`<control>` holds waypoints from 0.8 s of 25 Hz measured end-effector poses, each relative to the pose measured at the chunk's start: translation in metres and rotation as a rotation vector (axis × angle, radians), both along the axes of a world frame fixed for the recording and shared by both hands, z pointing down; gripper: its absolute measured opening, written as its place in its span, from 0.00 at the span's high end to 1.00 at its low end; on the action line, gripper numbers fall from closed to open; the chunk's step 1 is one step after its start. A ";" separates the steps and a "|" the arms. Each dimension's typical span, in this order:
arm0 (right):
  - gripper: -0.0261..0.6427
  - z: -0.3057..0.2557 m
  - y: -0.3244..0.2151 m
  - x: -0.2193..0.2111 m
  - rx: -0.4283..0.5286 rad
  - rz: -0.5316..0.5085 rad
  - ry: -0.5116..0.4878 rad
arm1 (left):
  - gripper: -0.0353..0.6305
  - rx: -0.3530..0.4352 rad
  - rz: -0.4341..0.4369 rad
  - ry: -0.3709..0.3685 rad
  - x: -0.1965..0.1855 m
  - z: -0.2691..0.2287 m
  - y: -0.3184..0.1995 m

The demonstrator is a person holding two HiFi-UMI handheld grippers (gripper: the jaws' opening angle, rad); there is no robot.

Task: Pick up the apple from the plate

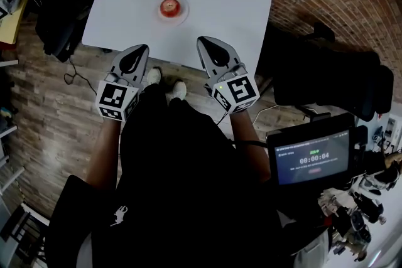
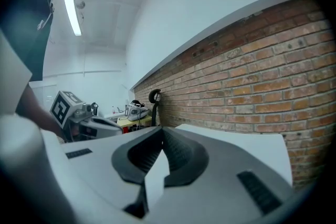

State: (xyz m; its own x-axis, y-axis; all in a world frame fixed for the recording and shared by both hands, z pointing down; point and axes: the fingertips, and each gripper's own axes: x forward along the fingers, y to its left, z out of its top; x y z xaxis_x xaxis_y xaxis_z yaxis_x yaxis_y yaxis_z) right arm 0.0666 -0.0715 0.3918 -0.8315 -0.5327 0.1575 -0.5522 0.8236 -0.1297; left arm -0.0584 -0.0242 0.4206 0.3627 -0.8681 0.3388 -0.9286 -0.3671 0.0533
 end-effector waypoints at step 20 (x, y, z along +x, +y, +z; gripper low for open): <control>0.95 -0.018 -0.059 -0.022 0.018 0.175 -0.004 | 0.94 0.042 0.221 0.012 -0.015 -0.018 -0.090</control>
State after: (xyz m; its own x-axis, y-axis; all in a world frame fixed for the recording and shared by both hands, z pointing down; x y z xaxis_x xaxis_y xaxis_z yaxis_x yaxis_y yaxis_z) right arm 0.0445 -0.1301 0.3736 -0.7267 -0.6719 0.1432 -0.6866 0.7174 -0.1180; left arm -0.0729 -0.1138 0.4022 0.5493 -0.7805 0.2984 -0.8249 -0.5635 0.0444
